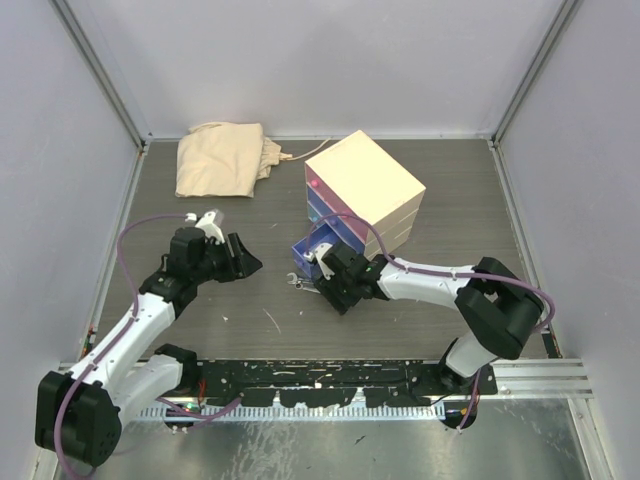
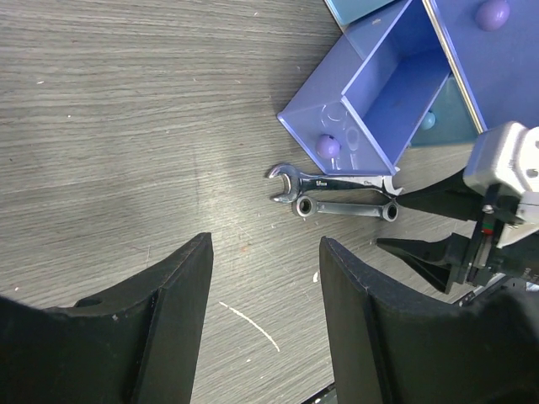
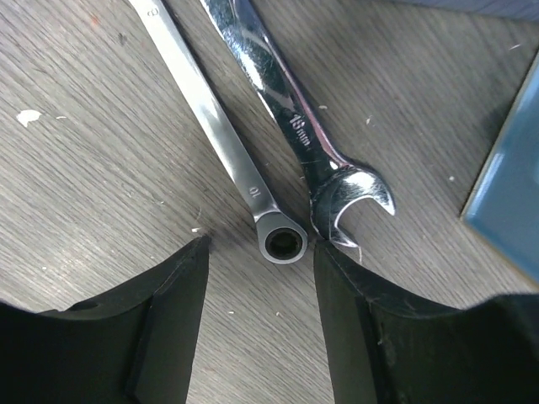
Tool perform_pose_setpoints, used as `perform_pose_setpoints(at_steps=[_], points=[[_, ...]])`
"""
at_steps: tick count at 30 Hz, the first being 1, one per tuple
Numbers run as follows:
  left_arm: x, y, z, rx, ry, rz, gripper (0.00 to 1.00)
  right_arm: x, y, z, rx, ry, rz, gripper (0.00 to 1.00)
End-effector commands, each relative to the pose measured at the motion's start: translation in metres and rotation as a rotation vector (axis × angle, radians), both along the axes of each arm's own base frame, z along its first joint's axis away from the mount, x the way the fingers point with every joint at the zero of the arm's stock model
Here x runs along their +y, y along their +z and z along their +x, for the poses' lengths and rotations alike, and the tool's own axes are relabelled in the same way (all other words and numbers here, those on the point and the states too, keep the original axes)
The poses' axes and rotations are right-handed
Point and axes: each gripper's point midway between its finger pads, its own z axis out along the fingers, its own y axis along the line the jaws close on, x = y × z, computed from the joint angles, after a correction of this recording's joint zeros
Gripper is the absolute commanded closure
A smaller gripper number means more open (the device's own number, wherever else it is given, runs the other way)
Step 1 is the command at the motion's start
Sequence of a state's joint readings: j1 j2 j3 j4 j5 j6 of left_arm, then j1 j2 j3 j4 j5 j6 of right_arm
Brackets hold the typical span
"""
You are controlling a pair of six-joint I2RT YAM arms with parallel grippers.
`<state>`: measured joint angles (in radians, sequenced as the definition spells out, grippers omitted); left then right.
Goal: Sort the tools into containers
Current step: Move the wrench to the center of the board.
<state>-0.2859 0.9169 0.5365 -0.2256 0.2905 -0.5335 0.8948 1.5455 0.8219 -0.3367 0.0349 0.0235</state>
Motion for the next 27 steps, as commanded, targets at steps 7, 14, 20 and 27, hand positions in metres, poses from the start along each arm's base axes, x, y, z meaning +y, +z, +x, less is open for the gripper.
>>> perform_pose_setpoints(at_steps=[7, 14, 20, 27], points=[[-0.006, 0.025, 0.013, -0.077, -0.01, -0.042, 0.45, 0.013, -0.002, -0.003, 0.043, -0.009, 0.049, 0.48], [-0.007, 0.023, 0.013, -0.071, -0.011, -0.044, 0.46, 0.012, -0.009, -0.002, 0.048, -0.024, 0.034, 0.53], [-0.006, 0.024, 0.011, -0.074, -0.009, -0.044, 0.46, 0.008, -0.013, 0.001, 0.04, -0.056, -0.017, 0.56], [-0.004, 0.026, 0.008, -0.078, 0.0, -0.043, 0.45, 0.007, -0.008, -0.008, 0.061, -0.073, -0.033, 0.51]])
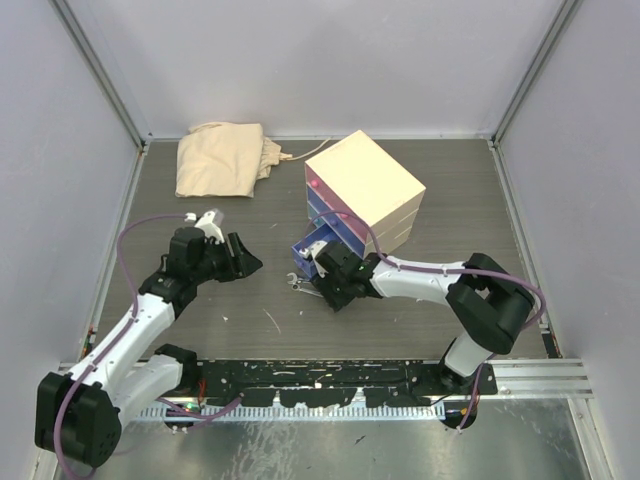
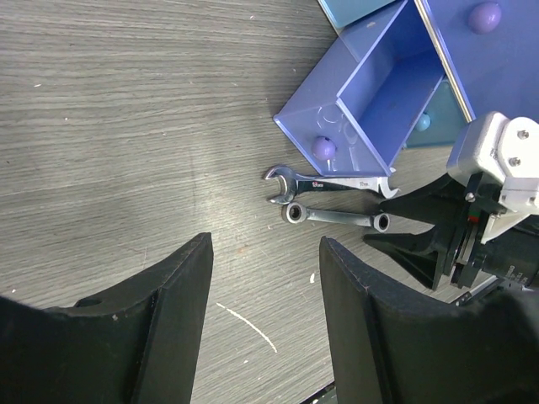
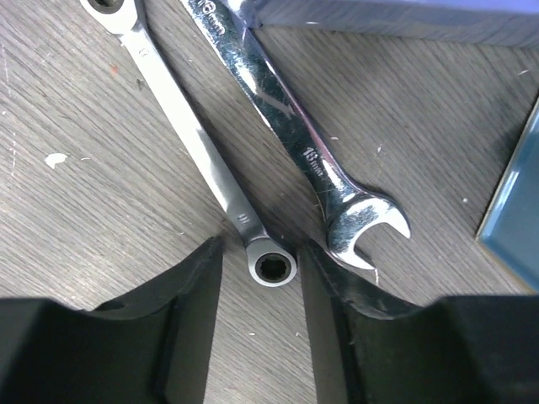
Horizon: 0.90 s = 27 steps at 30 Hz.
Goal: Sort the tools into containers
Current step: Move the wrench to the center of the board.
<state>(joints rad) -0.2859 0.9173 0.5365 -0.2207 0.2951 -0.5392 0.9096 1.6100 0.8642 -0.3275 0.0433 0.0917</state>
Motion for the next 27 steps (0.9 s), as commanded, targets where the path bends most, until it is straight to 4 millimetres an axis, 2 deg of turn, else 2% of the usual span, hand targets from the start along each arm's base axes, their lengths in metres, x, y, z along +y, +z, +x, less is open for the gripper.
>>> perform_pose_setpoints(at_steps=[1, 9, 17, 21, 27], points=[[-0.003, 0.025, 0.008, -0.078, 0.002, -0.034, 0.45, -0.007, 0.0, -0.011, 0.035, -0.029, -0.04, 0.5], [-0.002, 0.023, 0.007, -0.076, 0.005, -0.036, 0.44, -0.01, -0.002, -0.015, 0.05, -0.036, -0.045, 0.54], [-0.004, 0.022, 0.005, -0.057, 0.027, -0.074, 0.44, -0.007, 0.002, -0.015, 0.048, -0.062, -0.032, 0.73], [-0.005, 0.013, 0.004, -0.024, 0.083, -0.144, 0.39, 0.019, 0.008, -0.022, 0.056, -0.062, 0.062, 0.8], [-0.004, -0.001, 0.0, 0.021, 0.156, -0.216, 0.35, 0.069, 0.011, -0.04, 0.077, -0.07, 0.138, 0.84]])
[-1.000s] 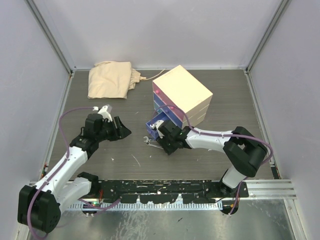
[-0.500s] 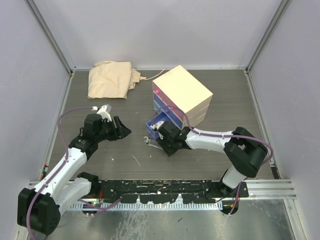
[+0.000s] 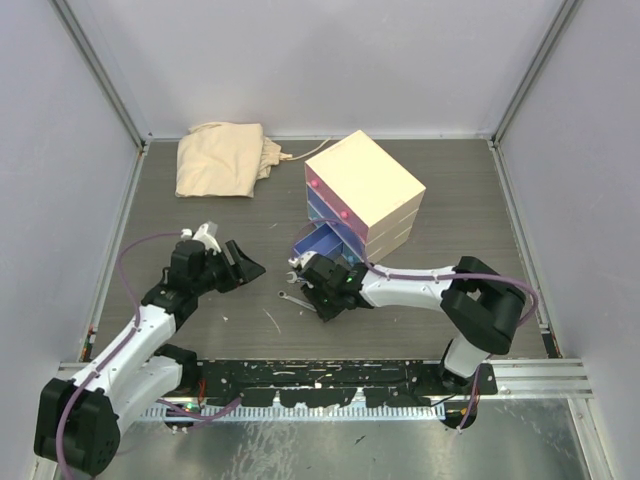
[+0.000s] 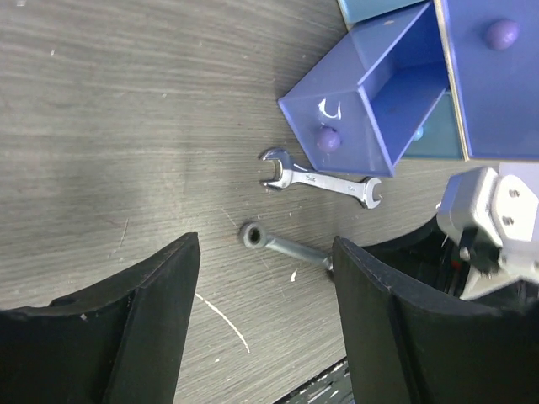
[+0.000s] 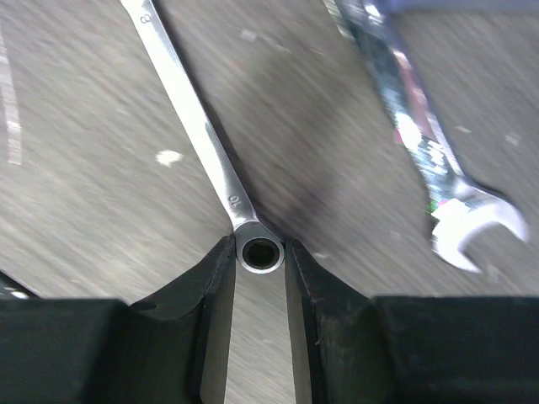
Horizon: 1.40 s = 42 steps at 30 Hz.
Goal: Sort the tools into containers
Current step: Move the wrench to the center of the board, then pick up the wrench from the center of the board.
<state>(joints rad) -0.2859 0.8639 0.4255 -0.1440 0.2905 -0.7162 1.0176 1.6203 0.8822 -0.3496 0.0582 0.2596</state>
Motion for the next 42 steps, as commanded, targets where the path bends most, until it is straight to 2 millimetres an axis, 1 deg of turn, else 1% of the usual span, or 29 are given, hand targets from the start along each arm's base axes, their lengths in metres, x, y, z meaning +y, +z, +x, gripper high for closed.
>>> perform_pose_setpoints(at_steps=[1, 5, 11, 13, 15, 18, 23, 25, 28, 31, 38, 42], points=[[-0.002, 0.012, 0.009, -0.04, 0.071, -0.091, 0.35, 0.051, 0.007, -0.01, 0.028, -0.03, 0.112, 0.84], [0.006, -0.003, 0.002, 0.014, 0.109, -0.056, 0.37, 0.067, -0.002, -0.013, 0.067, -0.079, 0.157, 0.86], [0.025, -0.018, -0.01, 0.066, 0.179, 0.023, 0.38, 0.075, -0.004, -0.013, 0.092, -0.149, 0.212, 0.87], [0.034, -0.022, -0.011, 0.08, 0.221, 0.058, 0.37, 0.078, -0.004, -0.014, 0.108, -0.163, 0.235, 0.88], [0.038, -0.026, -0.013, 0.094, 0.241, 0.072, 0.35, 0.082, -0.006, -0.017, 0.133, -0.175, 0.261, 0.88], [0.037, -0.031, -0.012, 0.113, 0.248, 0.062, 0.33, 0.088, -0.008, -0.023, 0.172, -0.182, 0.296, 0.88], [0.033, -0.047, -0.012, 0.183, 0.269, 0.069, 0.32, 0.094, -0.008, -0.025, 0.199, -0.2, 0.335, 0.88], [0.032, -0.056, -0.012, 0.218, 0.279, 0.077, 0.33, 0.096, -0.01, -0.026, 0.207, -0.201, 0.337, 0.88], [0.028, -0.063, -0.015, 0.254, 0.273, 0.087, 0.35, 0.099, -0.011, -0.026, 0.217, -0.202, 0.341, 0.88], [0.029, -0.071, -0.02, 0.283, 0.288, 0.11, 0.35, 0.102, -0.011, -0.026, 0.221, -0.202, 0.347, 0.88], [0.034, -0.084, -0.022, 0.306, 0.366, 0.102, 0.37, 0.104, -0.01, -0.027, 0.232, -0.202, 0.361, 0.88], [0.035, -0.095, -0.021, 0.297, 0.395, 0.067, 0.41, 0.106, -0.012, -0.029, 0.246, -0.2, 0.369, 0.88]])
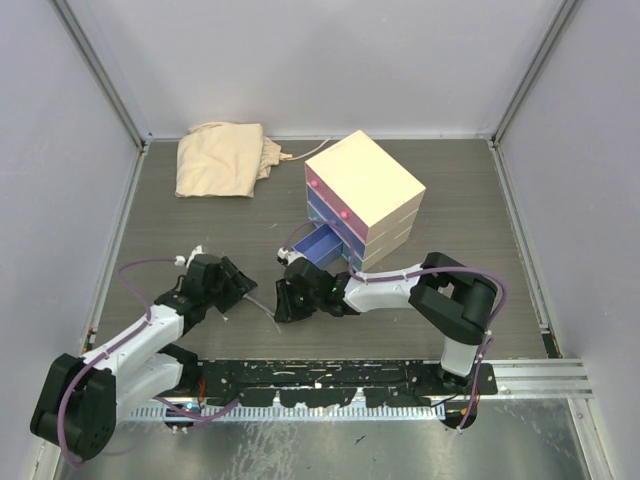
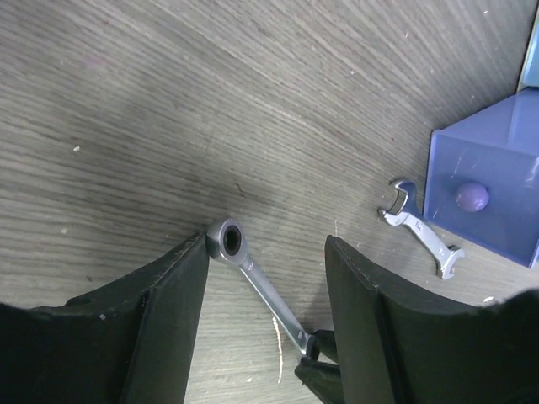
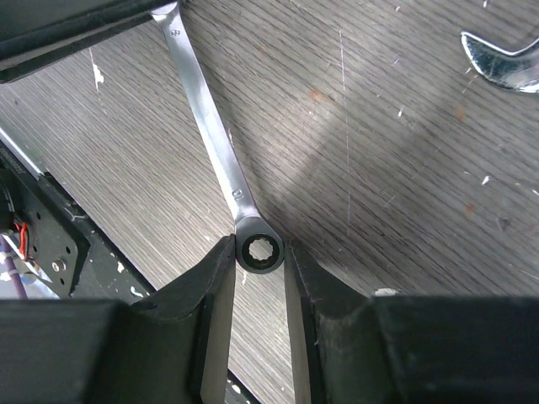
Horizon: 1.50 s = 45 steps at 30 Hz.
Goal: Sort the tools into containers
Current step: Pick up the wrench from the center of the board.
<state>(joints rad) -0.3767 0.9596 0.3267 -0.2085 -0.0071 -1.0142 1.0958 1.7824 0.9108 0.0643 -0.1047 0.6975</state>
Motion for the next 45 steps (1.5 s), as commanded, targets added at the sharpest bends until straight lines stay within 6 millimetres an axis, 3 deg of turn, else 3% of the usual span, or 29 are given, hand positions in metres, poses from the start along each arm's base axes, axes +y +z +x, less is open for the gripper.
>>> perform_pose_setpoints(at_steps=[1, 8, 22, 24, 32, 36, 41, 45], points=[[0.009, -0.02, -0.001, 0.009, 0.072, 0.013, 0.42, -0.008, -0.019, -0.008, 0.046, 0.001, -0.047, 0.88], [0.008, -0.026, 0.0, -0.004, 0.077, -0.002, 0.49, -0.006, -0.019, -0.009, 0.048, 0.002, -0.036, 0.88], [0.01, -0.018, 0.002, -0.058, 0.066, 0.0, 0.99, -0.005, -0.01, -0.004, 0.018, -0.008, -0.02, 0.87], [0.009, -0.011, 0.002, -0.075, 0.058, -0.001, 1.0, -0.006, -0.002, 0.001, -0.011, -0.016, -0.009, 0.85], [0.009, 0.049, 0.008, -0.231, 0.005, -0.002, 1.0, -0.023, 0.054, 0.017, -0.194, -0.033, 0.031, 0.53], [0.0, 0.084, 0.009, -0.341, -0.071, -0.033, 1.0, -0.034, 0.083, 0.018, -0.283, -0.015, 0.072, 0.48], [-0.028, 0.126, 0.008, -0.482, -0.248, -0.114, 1.0, -0.041, 0.111, 0.019, -0.368, 0.007, 0.117, 0.45], [-0.042, 0.154, 0.01, -0.54, -0.347, -0.128, 1.0, -0.054, 0.137, 0.03, -0.446, -0.065, 0.134, 0.44]])
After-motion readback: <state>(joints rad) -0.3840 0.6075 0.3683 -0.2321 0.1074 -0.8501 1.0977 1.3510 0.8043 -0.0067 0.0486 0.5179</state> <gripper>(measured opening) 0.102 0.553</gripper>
